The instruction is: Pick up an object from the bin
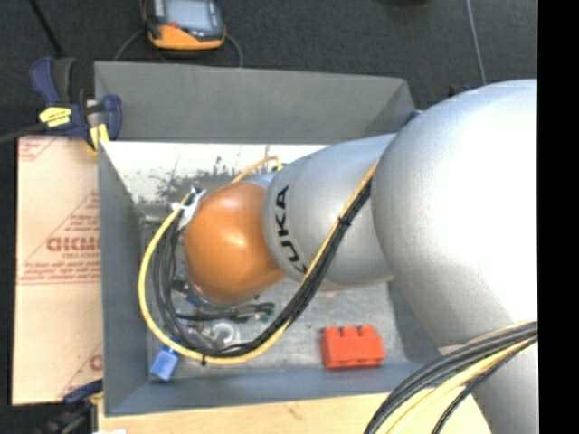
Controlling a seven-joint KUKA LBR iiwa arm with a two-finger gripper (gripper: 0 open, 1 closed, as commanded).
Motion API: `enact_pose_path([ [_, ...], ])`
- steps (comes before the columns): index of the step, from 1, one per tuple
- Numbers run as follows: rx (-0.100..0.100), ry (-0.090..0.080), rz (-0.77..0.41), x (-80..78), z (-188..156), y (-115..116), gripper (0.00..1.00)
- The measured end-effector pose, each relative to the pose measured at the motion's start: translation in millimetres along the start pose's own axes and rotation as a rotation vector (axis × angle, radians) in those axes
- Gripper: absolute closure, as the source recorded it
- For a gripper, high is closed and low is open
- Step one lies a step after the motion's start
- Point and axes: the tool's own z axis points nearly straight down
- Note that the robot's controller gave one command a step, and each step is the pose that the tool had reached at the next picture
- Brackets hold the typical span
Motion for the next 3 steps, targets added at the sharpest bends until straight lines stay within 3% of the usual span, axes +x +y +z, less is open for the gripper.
enact_pose_path([
  [1, -0.003, 0.003, 0.22, 1.4, -166.0, -4.3, 1.0],
  [2, -0.01, 0.014, 0.365, 9.1, -107.6, -5.5, 1.0],
  [3, -0.009, 0.011, 0.365, 8.3, -109.1, -5.8, 0.0],
])
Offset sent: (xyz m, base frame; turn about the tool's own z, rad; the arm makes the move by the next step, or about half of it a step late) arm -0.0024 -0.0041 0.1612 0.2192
